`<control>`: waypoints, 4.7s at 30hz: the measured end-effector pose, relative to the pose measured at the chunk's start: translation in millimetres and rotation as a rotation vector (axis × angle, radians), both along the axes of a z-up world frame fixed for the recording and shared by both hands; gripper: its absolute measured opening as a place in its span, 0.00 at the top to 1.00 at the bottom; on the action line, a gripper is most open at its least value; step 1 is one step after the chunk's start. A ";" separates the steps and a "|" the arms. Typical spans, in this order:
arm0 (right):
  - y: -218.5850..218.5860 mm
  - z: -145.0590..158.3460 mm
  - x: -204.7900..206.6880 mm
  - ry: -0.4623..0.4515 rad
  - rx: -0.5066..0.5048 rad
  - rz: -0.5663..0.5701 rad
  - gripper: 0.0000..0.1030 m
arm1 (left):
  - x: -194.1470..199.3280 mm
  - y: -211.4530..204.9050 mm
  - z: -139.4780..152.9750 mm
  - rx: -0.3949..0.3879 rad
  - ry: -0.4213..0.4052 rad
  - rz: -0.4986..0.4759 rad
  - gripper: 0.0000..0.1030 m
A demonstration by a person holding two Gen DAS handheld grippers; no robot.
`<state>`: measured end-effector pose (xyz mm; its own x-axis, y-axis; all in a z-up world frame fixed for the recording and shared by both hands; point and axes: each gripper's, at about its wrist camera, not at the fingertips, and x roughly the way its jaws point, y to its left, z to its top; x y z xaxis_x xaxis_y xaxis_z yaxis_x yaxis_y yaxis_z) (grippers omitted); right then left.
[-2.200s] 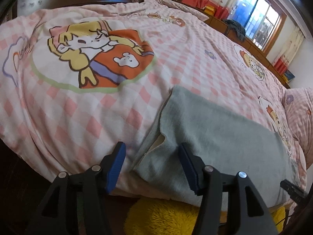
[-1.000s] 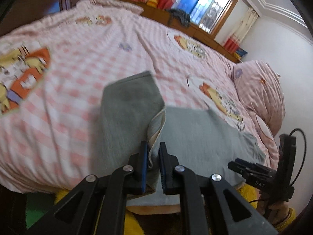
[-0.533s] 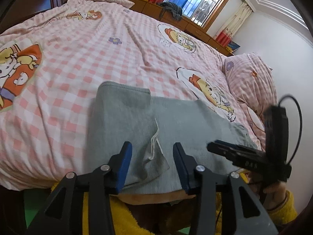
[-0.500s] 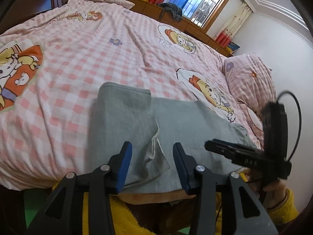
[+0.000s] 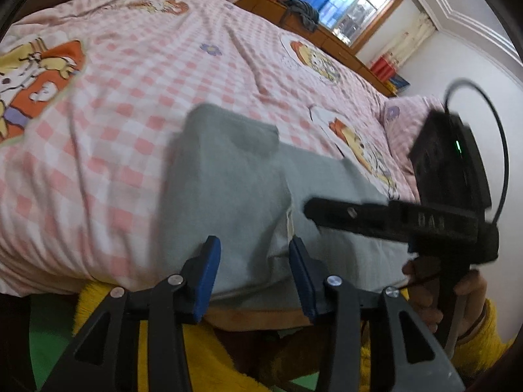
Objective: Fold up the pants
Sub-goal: 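Grasp the folded sweatpants edge with the right gripper and lift it, then fold the held sweatpants over onto the stack with the right gripper, then lay the fold down and open the right gripper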
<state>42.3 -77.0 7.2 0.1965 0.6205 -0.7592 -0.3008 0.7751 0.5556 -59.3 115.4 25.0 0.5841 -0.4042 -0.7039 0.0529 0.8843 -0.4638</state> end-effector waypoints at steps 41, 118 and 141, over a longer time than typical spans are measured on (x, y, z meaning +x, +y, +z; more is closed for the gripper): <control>33.3 67.0 -16.2 -0.170 0.150 0.082 0.95 | -44.8 15.4 27.5 0.138 -0.051 0.069 0.42; -351.3 37.7 -32.6 -0.205 -0.247 -0.475 0.57 | 85.2 -221.8 -11.1 0.390 -0.002 -0.299 0.31; -314.7 44.2 -14.6 -0.423 -0.290 -0.283 0.87 | 88.8 -212.9 -17.0 0.363 0.012 -0.251 0.21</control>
<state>27.8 -391.7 51.4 0.6475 0.2782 -0.7094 -0.2093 0.9601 0.1855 29.5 -97.4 8.0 0.4904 -0.2576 -0.8326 0.2839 0.9504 -0.1268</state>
